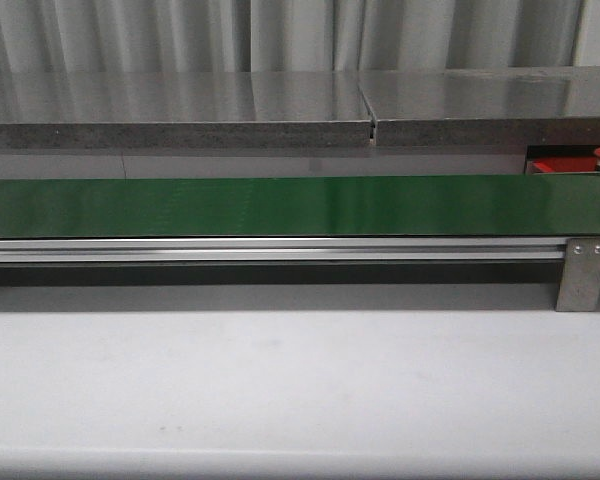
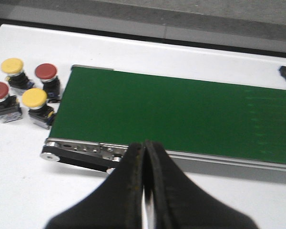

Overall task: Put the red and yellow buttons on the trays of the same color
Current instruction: 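Lower the left gripper onto a yellow button in the cluster and grasp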

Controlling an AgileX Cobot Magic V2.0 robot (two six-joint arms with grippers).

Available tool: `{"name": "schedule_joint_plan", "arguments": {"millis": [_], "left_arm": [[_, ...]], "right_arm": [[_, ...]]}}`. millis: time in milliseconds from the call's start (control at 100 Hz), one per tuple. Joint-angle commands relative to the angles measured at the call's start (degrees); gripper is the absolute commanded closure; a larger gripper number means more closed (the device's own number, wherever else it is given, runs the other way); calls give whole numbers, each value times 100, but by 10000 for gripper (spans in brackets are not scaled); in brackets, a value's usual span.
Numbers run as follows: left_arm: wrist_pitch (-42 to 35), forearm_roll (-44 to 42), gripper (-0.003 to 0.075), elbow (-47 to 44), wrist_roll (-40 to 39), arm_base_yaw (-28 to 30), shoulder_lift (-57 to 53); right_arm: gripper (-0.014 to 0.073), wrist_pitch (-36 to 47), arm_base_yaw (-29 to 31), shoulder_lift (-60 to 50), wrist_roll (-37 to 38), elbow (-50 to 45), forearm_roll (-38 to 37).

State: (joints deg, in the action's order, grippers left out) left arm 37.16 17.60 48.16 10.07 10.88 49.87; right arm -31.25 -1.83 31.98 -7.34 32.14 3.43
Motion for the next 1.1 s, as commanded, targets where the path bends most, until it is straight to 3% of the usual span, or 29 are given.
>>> {"name": "schedule_joint_plan", "arguments": {"millis": [0, 120, 190, 260, 380, 450, 620, 860, 1090], "left_arm": [[-466, 126, 740, 338, -71, 157, 283], [-491, 126, 732, 583, -71, 348, 764], [-491, 126, 678, 754, -71, 492, 1031], [-456, 126, 574, 933, -71, 640, 1259], [-439, 149, 309, 1203, -71, 906, 1673], [-427, 278, 220, 1342, -83, 1062, 1901], [-34, 503, 244, 1855, -345, 1439, 2567], [1164, 507, 247, 3006, -606, 1730, 3892], [1376, 458, 247, 3965, -1195, 1730, 5124]], "right_arm": [[712, 374, -5, -5, -48, 132, -54], [712, 374, -5, -5, -48, 132, -54], [712, 378, -5, -5, -48, 132, -54], [712, 378, -5, -5, -48, 132, -54], [712, 378, -5, -5, -48, 132, -54], [712, 378, -5, -5, -48, 132, -54], [712, 378, -5, -5, -48, 132, -54], [712, 378, -5, -5, -48, 132, -54], [712, 384, -5, -5, -48, 132, -54]]}}
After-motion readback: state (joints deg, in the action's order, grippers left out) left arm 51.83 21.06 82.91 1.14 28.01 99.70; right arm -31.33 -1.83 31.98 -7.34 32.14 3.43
